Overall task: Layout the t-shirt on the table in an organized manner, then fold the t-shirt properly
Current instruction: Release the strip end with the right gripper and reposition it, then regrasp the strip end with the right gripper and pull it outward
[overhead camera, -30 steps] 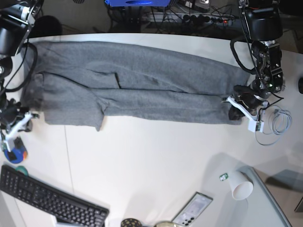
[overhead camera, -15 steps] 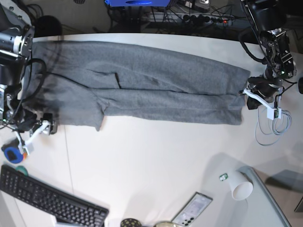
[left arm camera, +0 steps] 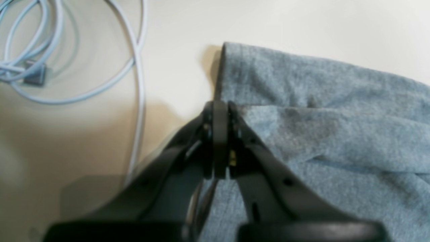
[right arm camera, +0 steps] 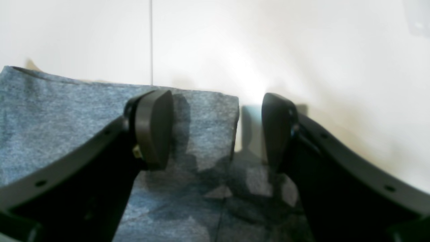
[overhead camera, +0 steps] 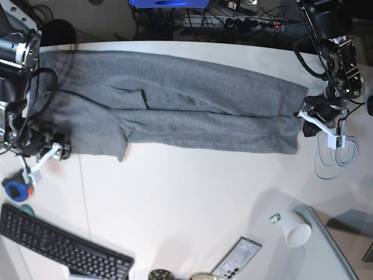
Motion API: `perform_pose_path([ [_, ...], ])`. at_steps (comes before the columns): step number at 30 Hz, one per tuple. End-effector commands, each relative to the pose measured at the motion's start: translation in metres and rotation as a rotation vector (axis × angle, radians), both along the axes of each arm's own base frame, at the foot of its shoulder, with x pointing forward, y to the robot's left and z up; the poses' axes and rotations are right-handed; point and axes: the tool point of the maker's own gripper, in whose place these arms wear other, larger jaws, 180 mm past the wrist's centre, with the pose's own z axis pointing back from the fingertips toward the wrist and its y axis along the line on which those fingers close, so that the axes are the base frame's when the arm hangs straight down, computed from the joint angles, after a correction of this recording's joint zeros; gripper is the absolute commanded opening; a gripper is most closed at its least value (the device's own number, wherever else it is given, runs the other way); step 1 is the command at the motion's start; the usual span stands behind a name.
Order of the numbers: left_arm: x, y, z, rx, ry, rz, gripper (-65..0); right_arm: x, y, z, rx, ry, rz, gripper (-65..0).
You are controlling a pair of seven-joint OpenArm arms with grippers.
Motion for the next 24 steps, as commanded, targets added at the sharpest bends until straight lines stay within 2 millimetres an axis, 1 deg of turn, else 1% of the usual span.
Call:
perform_pose_path([
  [1, 0.011, 0.007, 0.016, 0.016, -0.055, 0.0, -65.0, 0.014, -0.009, 0.014, -0.013, -0.041, -0.006, -26.9],
  [3, 0.011, 0.007, 0.016, 0.016, -0.055, 0.0, -65.0, 0.014, -0.009, 0.014, -0.013, -0.041, -0.008, -27.3],
  [4, 0.011, 0.007, 0.016, 0.016, -0.055, 0.0, -65.0, 0.014, -0.009, 0.014, -0.013, -0.041, -0.008, -29.6],
  [6, 0.011, 0.007, 0.016, 0.016, -0.055, 0.0, -65.0, 0.015, -0.009, 0.014, -0.013, -0.043, -0.008, -39.6],
  [8, 0.011, 0.007, 0.016, 0.016, -0.055, 0.0, -65.0, 0.019, -0.01, 0.018, -0.013, -0.052, -0.009, -53.6],
  [9, 0.011, 0.007, 0.016, 0.016, -0.055, 0.0, -65.0, 0.02, -0.01, 0.019, -0.01, -0.056, -0.011, -59.3],
  [10, 0.011, 0.007, 0.016, 0.016, -0.055, 0.0, -65.0, 0.021, -0.01, 0.02, -0.009, -0.059, -0.011, -62.0],
  [15, 0.011, 0.007, 0.016, 0.016, -0.055, 0.0, -65.0, 0.024, -0.009, 0.024, -0.013, -0.07, 0.0, -63.0],
  [17, 0.011, 0.007, 0.016, 0.016, -0.055, 0.0, -65.0, 0.028, -0.007, 0.033, -0.022, -0.097, 0.027, -63.5],
  [18, 0.011, 0.007, 0.016, 0.015, -0.054, 0.0, -65.0, 0.025, 0.0, 0.033, -0.02, -0.087, 0.053, -64.2],
  [20, 0.011, 0.009, 0.017, 0.02, -0.054, 0.0, -65.0, 0.019, 0.01, 0.039, -0.038, -0.078, 0.111, -64.2],
  [21, 0.011, 0.011, 0.018, 0.027, -0.053, -0.005, -65.0, 0.016, 0.01, 0.044, -0.058, -0.079, 0.132, -64.2],
  [22, 0.011, 0.011, 0.018, 0.029, -0.052, -0.006, -65.0, 0.008, 0.011, 0.044, -0.078, -0.063, 0.152, -64.2],
  [24, 0.011, 0.013, 0.019, 0.029, -0.054, -0.001, -65.0, -0.002, 0.021, 0.049, -0.103, -0.059, 0.186, -64.2],
])
